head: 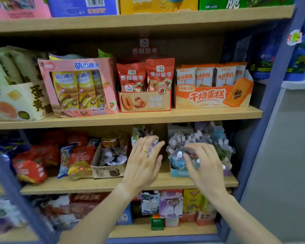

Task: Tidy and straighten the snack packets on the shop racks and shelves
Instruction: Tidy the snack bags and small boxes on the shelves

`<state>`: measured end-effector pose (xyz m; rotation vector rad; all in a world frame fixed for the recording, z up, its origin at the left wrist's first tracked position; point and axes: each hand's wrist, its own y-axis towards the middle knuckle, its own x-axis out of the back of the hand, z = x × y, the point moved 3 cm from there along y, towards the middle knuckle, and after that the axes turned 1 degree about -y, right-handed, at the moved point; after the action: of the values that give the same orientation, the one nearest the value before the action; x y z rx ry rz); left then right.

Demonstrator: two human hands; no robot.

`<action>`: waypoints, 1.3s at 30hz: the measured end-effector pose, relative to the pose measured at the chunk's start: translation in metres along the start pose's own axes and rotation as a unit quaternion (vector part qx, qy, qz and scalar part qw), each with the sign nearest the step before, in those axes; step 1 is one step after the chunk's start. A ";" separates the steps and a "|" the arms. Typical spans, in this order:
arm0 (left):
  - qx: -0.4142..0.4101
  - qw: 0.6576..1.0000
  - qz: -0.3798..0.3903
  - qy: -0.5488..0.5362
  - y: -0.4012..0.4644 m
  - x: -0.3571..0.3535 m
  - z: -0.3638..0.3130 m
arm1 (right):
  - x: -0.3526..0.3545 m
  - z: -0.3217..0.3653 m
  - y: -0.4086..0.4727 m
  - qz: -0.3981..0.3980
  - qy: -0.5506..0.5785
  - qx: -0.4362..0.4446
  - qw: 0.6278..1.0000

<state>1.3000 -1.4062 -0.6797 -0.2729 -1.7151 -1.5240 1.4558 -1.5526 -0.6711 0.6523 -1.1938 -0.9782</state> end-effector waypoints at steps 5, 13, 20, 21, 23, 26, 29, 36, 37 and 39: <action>0.059 0.994 0.085 -0.040 -0.044 -0.036 -0.019 | -0.038 0.008 -0.062 0.089 0.035 -0.077 0.992; 0.127 0.984 0.118 -0.045 -0.076 -0.052 -0.007 | -0.067 0.021 -0.076 0.152 0.069 -0.120 0.979; 0.188 0.977 0.099 -0.007 -0.098 -0.036 0.034 | -0.095 0.051 -0.061 0.167 0.107 -0.094 0.976; 0.191 0.976 0.103 -0.004 -0.102 -0.035 0.038 | -0.100 0.055 -0.060 0.172 0.115 -0.092 0.974; 0.192 0.975 0.112 -0.004 -0.108 -0.036 0.044 | -0.115 0.057 -0.057 0.179 0.126 -0.103 0.970; 0.206 0.973 0.107 -0.016 -0.110 -0.038 0.047 | -0.140 0.050 -0.043 0.187 0.121 -0.154 0.963; 0.251 0.965 0.064 -0.034 -0.113 -0.034 0.057 | -0.162 0.058 -0.025 0.213 0.125 -0.153 0.957; 0.317 0.948 -0.031 -0.019 -0.119 -0.012 0.115 | -0.220 0.110 0.000 0.316 0.051 -0.015 0.947; 0.317 0.948 -0.010 -0.024 -0.115 -0.013 0.126 | -0.230 0.113 0.005 0.338 0.036 -0.009 0.940; 0.305 0.950 0.064 -0.032 -0.103 -0.016 0.145 | -0.247 0.115 0.015 0.381 0.028 -0.006 0.924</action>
<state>1.1849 -1.2949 -0.7585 -0.1055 -2.0799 -0.8390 1.3336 -1.3183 -0.7406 0.1578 -1.2412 -0.3022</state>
